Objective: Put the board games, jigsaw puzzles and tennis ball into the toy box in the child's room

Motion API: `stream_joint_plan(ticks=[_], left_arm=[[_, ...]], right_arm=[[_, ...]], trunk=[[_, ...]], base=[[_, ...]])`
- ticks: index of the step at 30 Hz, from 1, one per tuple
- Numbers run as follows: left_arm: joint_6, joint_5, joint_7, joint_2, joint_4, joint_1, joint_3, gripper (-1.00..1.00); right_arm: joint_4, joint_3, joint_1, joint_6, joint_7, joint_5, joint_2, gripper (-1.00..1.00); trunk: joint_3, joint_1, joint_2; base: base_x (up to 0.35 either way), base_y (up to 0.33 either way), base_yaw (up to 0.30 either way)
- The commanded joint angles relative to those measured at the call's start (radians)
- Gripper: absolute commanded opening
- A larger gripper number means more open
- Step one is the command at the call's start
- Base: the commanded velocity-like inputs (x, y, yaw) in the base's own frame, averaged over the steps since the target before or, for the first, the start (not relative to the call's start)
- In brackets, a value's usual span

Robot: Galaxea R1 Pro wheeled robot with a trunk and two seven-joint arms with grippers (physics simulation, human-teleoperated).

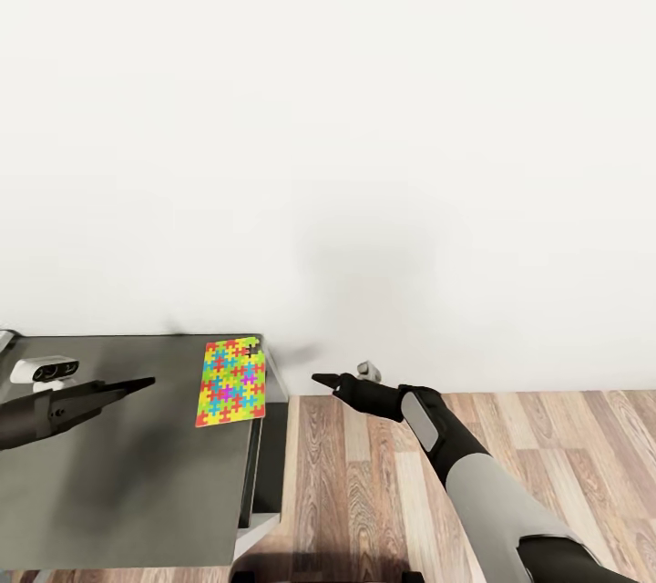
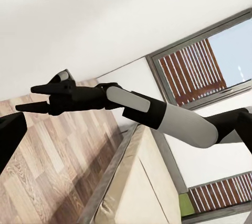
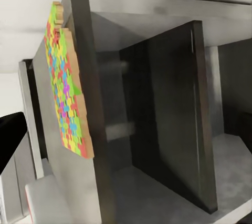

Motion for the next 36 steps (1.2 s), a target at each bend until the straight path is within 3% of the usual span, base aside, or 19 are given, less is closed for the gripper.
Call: stream_joint_plan(ticks=[1, 36], left_arm=[[0.011, 0.0, -0.004, 0.0, 0.0, 0.0, 0.0, 1.0], [0.011, 0.001, -0.004, 0.0, 0.0, 0.0, -0.001, 1.0]], right_arm=[[-0.001, -0.001, 0.0, 0.007, 0.0, -0.005, 0.0, 1.0], [-0.001, -0.001, 0.0, 0.008, 0.015, -0.006, -0.004, 1.0]], trunk=[[-0.001, 0.001, -0.002], [-0.001, 0.001, -0.002]], base=[[0.0, 0.0, 0.0], [0.0, 0.027, 0.0]])
